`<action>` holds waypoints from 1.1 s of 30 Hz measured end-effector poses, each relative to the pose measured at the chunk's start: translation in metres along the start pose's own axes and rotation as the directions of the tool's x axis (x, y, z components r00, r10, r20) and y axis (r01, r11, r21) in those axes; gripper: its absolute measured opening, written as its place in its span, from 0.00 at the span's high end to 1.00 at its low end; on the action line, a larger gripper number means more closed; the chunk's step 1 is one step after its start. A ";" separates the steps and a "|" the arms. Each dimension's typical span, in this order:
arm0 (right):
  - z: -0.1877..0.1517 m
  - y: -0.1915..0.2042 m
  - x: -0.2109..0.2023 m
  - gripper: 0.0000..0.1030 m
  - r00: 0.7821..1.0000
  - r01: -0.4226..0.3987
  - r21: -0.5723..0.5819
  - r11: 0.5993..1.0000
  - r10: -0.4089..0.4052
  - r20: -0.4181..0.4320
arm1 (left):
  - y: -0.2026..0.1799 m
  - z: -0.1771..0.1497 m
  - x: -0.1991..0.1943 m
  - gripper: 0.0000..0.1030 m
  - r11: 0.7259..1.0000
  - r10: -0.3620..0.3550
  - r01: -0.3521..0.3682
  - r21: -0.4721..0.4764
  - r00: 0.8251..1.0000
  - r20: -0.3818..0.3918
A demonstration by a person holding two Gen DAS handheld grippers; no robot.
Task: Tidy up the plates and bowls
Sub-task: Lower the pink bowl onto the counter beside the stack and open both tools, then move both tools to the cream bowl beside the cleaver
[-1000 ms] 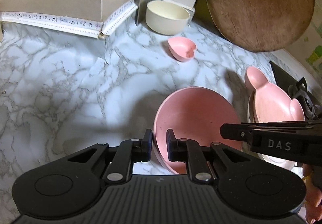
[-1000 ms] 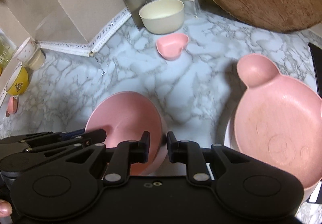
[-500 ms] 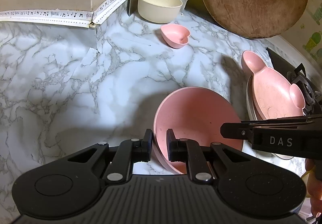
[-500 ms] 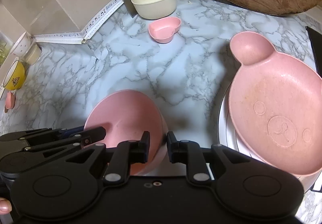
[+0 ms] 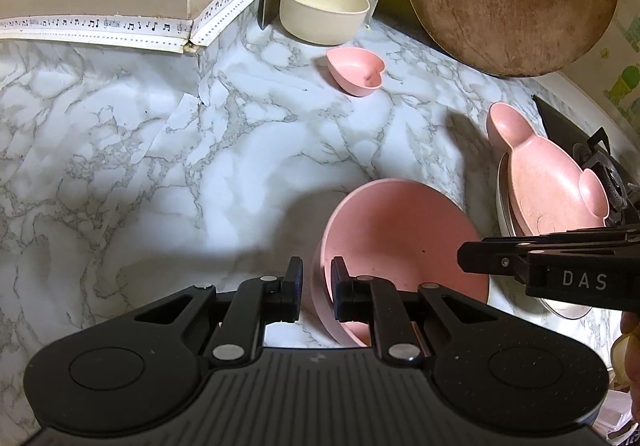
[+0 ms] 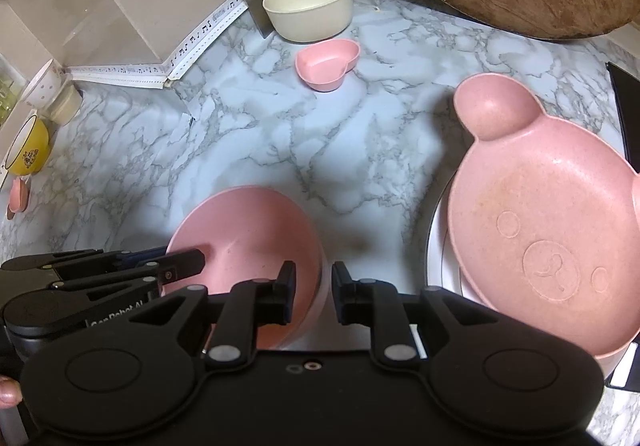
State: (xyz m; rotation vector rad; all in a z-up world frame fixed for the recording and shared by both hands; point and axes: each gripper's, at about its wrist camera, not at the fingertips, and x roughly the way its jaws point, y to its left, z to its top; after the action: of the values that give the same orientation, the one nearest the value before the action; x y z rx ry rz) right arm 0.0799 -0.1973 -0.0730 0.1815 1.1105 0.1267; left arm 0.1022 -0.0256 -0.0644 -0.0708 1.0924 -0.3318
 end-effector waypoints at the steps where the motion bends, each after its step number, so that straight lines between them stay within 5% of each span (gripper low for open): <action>1: 0.001 0.000 -0.001 0.80 1.000 0.002 -0.001 1.000 -0.002 0.002 | 0.000 0.000 -0.001 0.86 1.000 0.001 -0.001 0.000 1.000 0.003; 15: 0.009 0.005 -0.025 0.80 0.995 -0.006 -0.039 0.999 0.010 0.098 | 0.000 0.012 -0.021 0.73 0.999 0.020 -0.022 0.025 0.996 0.090; 17: 0.012 0.006 -0.030 0.80 0.992 -0.008 -0.053 0.999 0.015 0.126 | -0.001 0.016 -0.025 0.64 0.999 0.019 -0.023 0.032 0.994 0.109; 19: 0.015 0.007 -0.036 0.80 0.988 -0.019 -0.069 0.997 0.030 0.154 | -0.002 0.020 -0.030 0.37 0.999 0.019 -0.024 0.034 0.991 0.134; 20: 0.017 0.007 -0.038 0.79 0.985 -0.029 -0.077 0.997 0.041 0.167 | -0.003 0.022 -0.032 0.34 0.999 0.022 -0.028 0.035 0.988 0.153; 31: 0.045 0.000 -0.059 0.72 0.952 -0.043 -0.100 0.994 0.071 0.298 | -0.014 0.052 -0.047 0.26 0.998 0.044 -0.055 0.040 0.967 0.249; 33: 0.051 -0.002 -0.061 0.60 0.946 -0.048 -0.106 0.993 0.080 0.315 | -0.015 0.059 -0.047 0.25 0.998 0.040 -0.052 0.038 0.965 0.260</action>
State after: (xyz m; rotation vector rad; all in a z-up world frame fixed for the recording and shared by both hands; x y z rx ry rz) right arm 0.0986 -0.2151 0.0023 0.1450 0.7737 0.2018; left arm 0.1308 -0.0319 0.0063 -0.0473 0.8250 -0.2957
